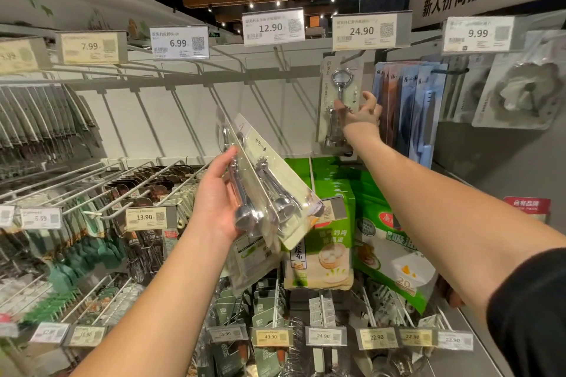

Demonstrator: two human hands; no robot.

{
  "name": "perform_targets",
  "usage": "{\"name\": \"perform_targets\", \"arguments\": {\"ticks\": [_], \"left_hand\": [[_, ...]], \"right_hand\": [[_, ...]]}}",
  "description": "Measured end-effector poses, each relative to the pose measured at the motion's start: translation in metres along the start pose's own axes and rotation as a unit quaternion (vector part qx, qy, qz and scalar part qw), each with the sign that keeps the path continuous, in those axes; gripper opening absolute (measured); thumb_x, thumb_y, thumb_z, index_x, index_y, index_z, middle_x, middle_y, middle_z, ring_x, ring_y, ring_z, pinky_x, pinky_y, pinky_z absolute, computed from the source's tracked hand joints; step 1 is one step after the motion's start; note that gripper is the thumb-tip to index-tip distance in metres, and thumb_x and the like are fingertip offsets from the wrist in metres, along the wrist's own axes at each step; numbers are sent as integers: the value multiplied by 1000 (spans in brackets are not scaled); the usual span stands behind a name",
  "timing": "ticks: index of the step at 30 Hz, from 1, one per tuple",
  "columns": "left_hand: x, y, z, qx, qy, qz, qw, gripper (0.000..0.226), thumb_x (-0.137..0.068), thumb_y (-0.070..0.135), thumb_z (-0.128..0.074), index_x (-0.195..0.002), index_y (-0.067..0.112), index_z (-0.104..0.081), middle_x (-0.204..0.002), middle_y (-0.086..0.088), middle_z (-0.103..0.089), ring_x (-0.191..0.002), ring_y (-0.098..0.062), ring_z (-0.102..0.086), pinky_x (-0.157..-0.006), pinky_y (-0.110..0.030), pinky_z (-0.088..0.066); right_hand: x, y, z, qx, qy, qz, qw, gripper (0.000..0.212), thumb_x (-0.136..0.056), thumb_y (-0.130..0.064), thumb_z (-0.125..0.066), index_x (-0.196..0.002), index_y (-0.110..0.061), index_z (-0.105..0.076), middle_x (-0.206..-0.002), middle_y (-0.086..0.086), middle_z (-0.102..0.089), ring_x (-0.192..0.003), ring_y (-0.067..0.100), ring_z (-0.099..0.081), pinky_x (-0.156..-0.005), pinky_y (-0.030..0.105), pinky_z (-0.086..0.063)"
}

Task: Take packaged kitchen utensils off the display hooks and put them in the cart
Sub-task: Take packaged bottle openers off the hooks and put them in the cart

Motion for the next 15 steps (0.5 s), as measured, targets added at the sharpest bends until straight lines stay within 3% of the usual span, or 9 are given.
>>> {"name": "perform_targets", "arguments": {"ticks": [2,5,7,9,10,12,15], "left_hand": [[4,-1,0,-8,-2,5,1000,30,-88,39,-67,-106,15,-62,-76,0,-70,-68,-21,-68,-87,-49,-56],[8,0,4,-14,-3,-1,1000,28,-90,37,-66,-106,15,-62,-79,0,-69,-67,-20,-69,-90,-50,-54],[11,0,7,-18,-3,-7,1000,22,-93,34,-64,-103,15,-62,-76,0,-69,-62,-17,-69,-76,-44,-61],[14,-2,11,-19,11,-4,1000,15,-96,30,-61,-100,16,-61,-63,2,-70,-54,-14,-69,-54,-34,-59],[17,-5,12,-14,18,3,1000,14,-96,29,-61,-99,15,-61,-60,2,-70,-52,-14,-69,-51,-32,-58],[24,-11,11,2,24,35,999,17,-96,29,-62,-102,14,-65,-71,0,-74,-62,-18,-73,-60,-36,-59],[31,-22,9,21,26,59,998,29,-97,33,-61,-111,9,-69,-94,-6,-77,-84,-25,-75,-68,-39,-61]], "right_hand": [[7,4,5,13,-6,-31,999,83,-94,-58,-55,-157,-28,-9,-161,10,-8,-146,37,-21,-115,52,-32],[30,2,21,-14,26,-12,999,77,-96,-47,-58,-156,-25,-16,-158,6,-13,-147,32,-21,-123,52,-17],[58,-14,27,-27,24,33,999,70,-95,-43,-58,-152,-15,-28,-151,7,-27,-137,26,-36,-117,46,-30],[96,-44,23,-15,-30,81,996,55,-98,-43,-56,-143,-13,-43,-138,5,-47,-119,17,-51,-102,35,-42],[117,-60,20,-8,-66,102,993,48,-99,-44,-55,-137,-16,-50,-129,0,-56,-112,13,-56,-97,32,-45],[160,-90,11,23,-144,135,980,42,-97,-50,-56,-129,-23,-55,-117,-9,-62,-106,9,-62,-93,32,-49],[220,-112,-10,165,-268,162,935,67,-88,-66,-57,-142,-30,-43,-120,-12,-59,-100,6,-61,-83,26,-46]]}}
Point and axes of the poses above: each hand's wrist, its own x-axis away from the middle knuckle, its own z-axis out of the back of the hand, y = z × x, the point moved 9 cm from there along -x, towards the middle knuckle
